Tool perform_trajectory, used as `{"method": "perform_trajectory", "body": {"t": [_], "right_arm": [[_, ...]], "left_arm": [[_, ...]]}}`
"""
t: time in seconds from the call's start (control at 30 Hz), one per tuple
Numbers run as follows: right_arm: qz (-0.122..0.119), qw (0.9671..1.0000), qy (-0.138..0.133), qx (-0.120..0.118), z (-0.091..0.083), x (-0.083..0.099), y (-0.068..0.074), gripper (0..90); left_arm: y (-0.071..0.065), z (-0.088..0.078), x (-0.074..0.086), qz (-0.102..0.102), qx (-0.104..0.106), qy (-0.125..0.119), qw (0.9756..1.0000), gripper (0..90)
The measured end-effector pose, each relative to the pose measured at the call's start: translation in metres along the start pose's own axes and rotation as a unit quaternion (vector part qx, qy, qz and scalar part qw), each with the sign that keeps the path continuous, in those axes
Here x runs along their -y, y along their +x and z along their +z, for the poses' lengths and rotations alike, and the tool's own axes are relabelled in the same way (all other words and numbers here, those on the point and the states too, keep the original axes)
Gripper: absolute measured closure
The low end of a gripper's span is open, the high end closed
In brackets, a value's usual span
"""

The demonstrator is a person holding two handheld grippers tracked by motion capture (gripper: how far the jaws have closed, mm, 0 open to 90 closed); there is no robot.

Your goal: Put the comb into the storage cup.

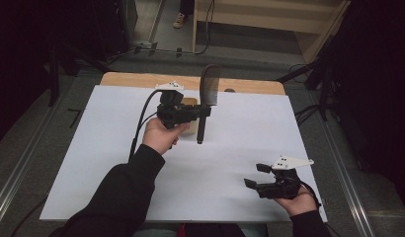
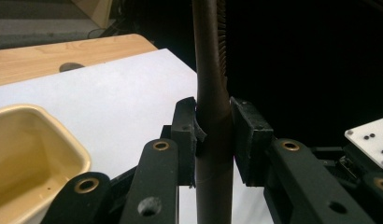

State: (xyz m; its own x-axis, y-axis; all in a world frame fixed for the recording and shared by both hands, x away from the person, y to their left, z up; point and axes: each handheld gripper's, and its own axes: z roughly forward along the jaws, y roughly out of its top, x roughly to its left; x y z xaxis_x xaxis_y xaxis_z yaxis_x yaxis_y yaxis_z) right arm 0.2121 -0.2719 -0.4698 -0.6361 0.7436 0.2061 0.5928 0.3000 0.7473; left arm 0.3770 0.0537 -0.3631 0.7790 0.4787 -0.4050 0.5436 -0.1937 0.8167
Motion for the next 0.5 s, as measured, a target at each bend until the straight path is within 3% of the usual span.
{"method": "perform_trajectory", "body": {"t": [0.5], "right_arm": [[0.001, 1.0, 0.0, 0.0, 0.0, 0.0, 0.0, 22.7]], "left_arm": [[0.011, -0.001, -0.017, -0.001, -0.009, -0.001, 1.0, 72.9]]}}
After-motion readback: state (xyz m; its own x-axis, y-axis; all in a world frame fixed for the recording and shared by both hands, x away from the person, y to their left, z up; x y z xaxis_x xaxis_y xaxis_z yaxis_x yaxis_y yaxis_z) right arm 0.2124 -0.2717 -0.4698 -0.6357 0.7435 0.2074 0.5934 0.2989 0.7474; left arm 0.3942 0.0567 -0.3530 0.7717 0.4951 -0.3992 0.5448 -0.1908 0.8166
